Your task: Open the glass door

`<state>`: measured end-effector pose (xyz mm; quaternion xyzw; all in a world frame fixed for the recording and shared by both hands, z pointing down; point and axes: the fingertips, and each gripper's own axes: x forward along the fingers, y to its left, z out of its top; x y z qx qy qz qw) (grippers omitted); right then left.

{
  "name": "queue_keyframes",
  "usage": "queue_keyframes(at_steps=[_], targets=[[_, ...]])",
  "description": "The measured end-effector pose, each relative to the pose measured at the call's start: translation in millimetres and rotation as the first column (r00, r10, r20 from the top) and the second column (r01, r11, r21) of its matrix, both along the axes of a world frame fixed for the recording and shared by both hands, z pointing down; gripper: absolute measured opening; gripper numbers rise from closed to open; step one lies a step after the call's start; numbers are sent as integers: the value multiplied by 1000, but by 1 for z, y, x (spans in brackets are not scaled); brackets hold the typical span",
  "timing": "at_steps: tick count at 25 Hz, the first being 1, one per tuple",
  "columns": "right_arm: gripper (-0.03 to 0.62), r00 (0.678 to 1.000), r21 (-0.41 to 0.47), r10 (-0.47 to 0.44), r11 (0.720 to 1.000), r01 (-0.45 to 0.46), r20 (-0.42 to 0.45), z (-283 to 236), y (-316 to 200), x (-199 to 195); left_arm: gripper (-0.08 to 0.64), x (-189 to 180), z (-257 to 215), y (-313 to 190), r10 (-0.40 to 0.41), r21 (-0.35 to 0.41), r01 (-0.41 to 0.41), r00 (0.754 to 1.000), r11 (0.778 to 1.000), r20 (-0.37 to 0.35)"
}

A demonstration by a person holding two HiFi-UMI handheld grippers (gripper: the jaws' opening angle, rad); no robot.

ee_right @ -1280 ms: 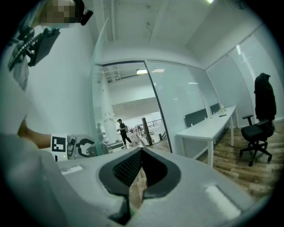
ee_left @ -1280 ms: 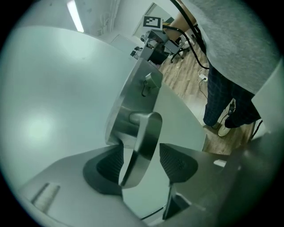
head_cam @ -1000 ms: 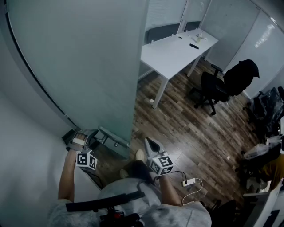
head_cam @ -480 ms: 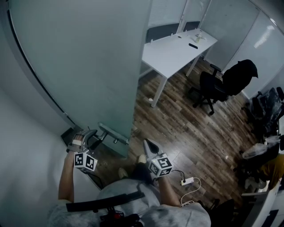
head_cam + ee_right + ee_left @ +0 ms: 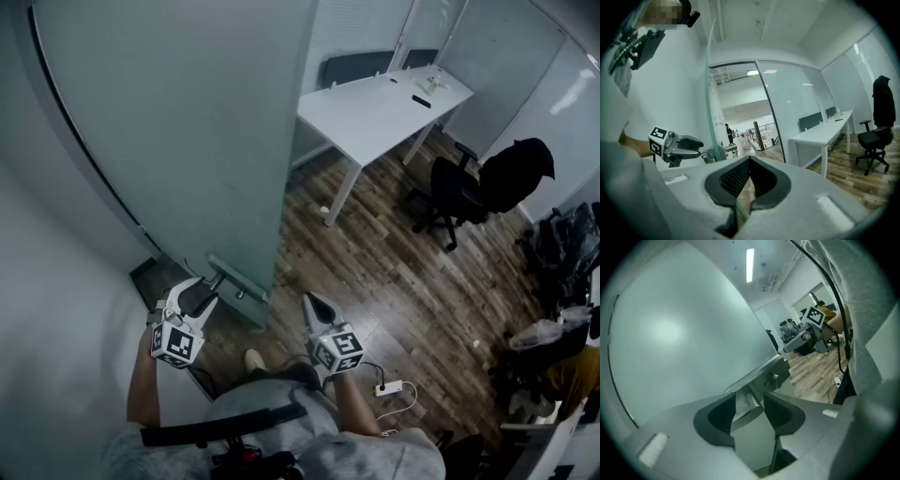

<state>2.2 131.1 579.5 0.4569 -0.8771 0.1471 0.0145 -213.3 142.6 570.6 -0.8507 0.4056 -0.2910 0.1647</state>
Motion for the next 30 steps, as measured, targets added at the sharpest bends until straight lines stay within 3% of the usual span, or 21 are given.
queue_keyframes(at_steps=[5,8,12,17,20,30], targets=[[2,998,4,-55,998,55,-9,0,-5,5,173,9,-8,4,-97,0,98,987,995,-128],[2,997,9,-80,997,81,-11,-5,-7,13,147,17,-13,11,-176,-14,177,958,984,-227],[2,993,14,-120,993,120,-12,-2,-7,20,117,26,-8,23,-250,-22,254,925,967,-287],[2,984,16,-177,984,178,-10,-6,-2,30,88,36,-17,35,-336,-26,353,862,935,-380],[2,980,10,-201,980,201,-8,-7,4,40,66,46,-25,42,-366,-23,393,833,919,-415],[2,971,15,-238,971,238,5,-4,27,73,25,84,-30,71,-410,-15,453,792,891,-453]])
